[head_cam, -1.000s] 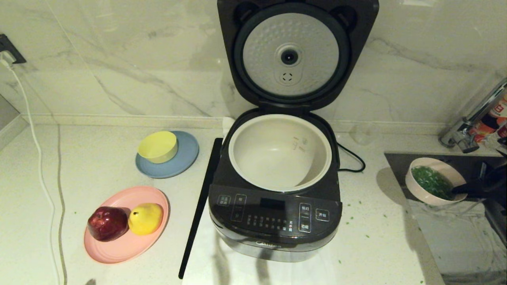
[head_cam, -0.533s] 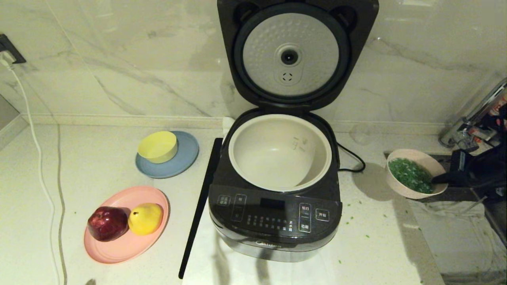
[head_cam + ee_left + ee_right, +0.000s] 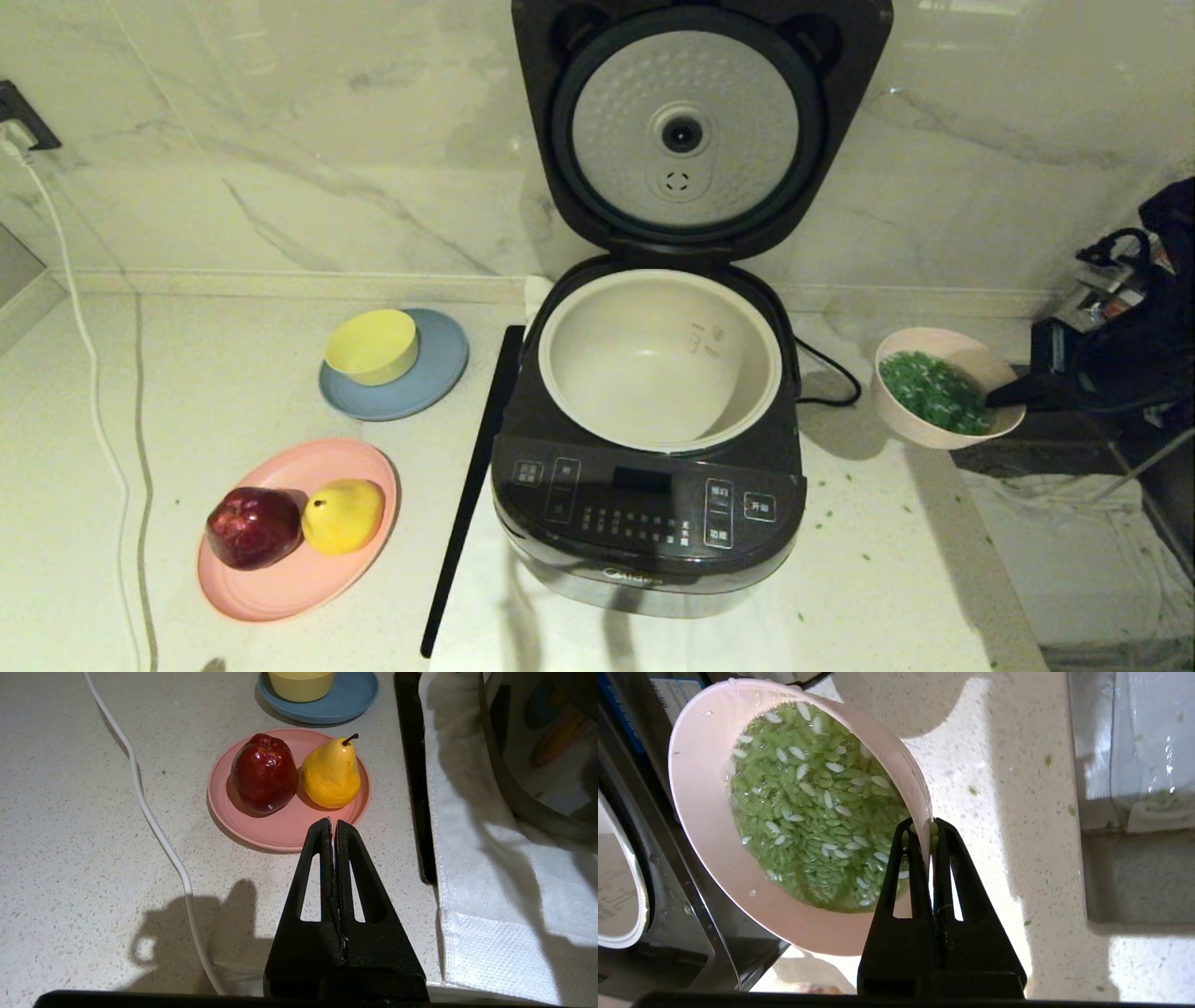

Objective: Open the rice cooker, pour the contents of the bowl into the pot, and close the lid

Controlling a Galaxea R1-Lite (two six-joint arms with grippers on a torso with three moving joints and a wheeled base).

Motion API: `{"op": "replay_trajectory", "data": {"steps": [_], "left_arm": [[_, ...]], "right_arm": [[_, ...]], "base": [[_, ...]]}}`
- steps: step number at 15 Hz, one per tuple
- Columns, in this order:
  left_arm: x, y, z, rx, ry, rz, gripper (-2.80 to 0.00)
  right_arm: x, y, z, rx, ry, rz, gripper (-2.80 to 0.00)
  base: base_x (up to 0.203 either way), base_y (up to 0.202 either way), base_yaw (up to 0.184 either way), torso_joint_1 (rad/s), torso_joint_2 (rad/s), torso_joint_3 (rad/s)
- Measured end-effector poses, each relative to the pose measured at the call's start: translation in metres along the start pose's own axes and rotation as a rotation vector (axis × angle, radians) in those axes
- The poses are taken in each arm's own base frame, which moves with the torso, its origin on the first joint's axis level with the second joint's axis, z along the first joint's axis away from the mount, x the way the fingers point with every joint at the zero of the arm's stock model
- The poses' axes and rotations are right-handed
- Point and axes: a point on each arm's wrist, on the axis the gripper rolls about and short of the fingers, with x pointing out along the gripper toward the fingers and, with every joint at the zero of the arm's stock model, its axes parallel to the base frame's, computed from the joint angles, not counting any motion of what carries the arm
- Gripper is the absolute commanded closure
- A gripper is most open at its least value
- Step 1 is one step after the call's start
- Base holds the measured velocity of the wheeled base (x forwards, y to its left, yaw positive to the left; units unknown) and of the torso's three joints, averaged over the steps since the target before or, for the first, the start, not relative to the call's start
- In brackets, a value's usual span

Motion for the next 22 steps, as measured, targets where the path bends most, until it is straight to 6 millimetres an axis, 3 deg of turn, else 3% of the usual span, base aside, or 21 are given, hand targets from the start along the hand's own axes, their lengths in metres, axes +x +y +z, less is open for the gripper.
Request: {"op": "replay_trajectory", "data": {"steps": [6, 16, 22], "left_arm": [[0.000, 0.000, 0.000, 0.000, 0.000, 0.000, 0.00], [0.000, 0.000, 0.000, 0.000, 0.000, 0.001, 0.00], [0.000, 0.000, 0.000, 0.000, 0.000, 0.000, 0.00]], "right_arm": [[-0.007, 0.033, 0.004, -0.067, 0.027, 0.022, 0.00], [-0.024, 0.092, -0.007, -0.150, 0.046, 0.106, 0.00], [-0.017, 0.123, -0.018, -0.206, 0.050, 0.129, 0.00]], "base": [[0.000, 0.000, 0.000, 0.000, 0.00, 0.000], [0.000, 0.000, 0.000, 0.000, 0.00, 0.000], [0.000, 0.000, 0.000, 0.000, 0.00, 0.000]]}}
